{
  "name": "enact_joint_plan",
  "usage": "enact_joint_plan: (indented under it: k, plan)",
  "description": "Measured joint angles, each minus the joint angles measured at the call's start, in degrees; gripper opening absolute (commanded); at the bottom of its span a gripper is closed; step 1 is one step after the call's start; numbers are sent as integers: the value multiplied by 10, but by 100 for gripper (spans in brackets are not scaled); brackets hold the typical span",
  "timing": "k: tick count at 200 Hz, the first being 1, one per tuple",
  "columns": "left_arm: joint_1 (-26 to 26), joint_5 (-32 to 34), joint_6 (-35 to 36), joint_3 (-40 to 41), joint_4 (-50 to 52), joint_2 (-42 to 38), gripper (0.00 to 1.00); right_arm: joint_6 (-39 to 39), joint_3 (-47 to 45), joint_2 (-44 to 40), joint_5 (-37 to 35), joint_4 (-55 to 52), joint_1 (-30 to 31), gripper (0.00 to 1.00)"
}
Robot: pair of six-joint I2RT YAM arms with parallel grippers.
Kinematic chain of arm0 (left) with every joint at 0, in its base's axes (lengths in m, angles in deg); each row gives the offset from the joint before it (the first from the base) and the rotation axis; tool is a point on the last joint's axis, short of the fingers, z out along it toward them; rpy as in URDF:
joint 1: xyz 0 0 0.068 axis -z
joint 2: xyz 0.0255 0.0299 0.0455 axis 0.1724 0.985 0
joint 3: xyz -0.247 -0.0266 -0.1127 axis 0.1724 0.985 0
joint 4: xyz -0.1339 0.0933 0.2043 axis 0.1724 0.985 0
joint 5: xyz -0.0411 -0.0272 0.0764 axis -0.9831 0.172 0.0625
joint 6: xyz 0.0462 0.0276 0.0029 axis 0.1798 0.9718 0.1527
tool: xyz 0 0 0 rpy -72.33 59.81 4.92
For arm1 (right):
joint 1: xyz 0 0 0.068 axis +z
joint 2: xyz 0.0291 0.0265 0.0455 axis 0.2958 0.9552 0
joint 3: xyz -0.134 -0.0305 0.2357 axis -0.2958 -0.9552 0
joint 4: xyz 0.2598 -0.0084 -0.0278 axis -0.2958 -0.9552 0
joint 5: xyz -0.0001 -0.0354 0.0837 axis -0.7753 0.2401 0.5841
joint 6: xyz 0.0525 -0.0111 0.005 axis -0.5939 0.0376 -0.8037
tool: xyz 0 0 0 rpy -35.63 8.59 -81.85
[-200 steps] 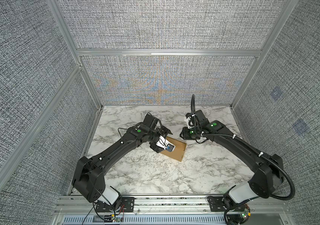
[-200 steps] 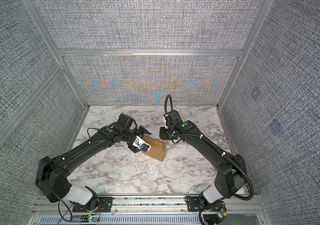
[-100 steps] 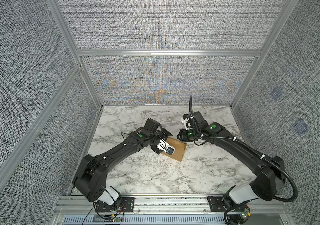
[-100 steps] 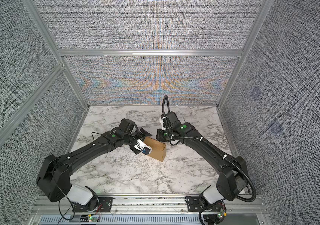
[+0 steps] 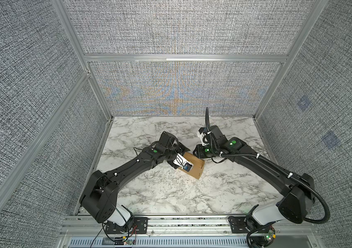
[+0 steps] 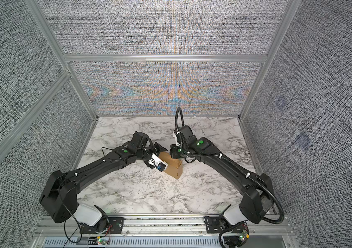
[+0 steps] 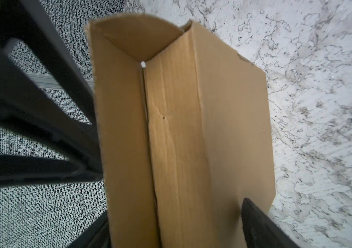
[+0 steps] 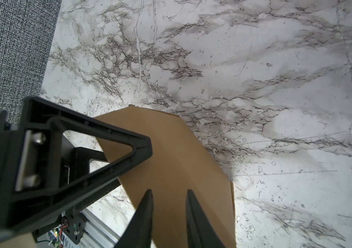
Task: Assemble paper box
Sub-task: Fold and tuck the lid into the gap.
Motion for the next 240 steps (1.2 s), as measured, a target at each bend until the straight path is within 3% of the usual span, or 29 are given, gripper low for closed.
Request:
enact_joint_plan:
  k: [86, 156, 240]
  plan:
    - [4, 4, 0, 0, -3, 3, 82, 0, 1, -9, -13, 6, 13, 27]
    - [5, 5, 2, 0, -3, 6, 81, -7, -30, -8, 1, 39, 23, 10]
    - [5, 5, 2, -8, -3, 10, 81, -17, -63, -6, 15, 65, 29, 10]
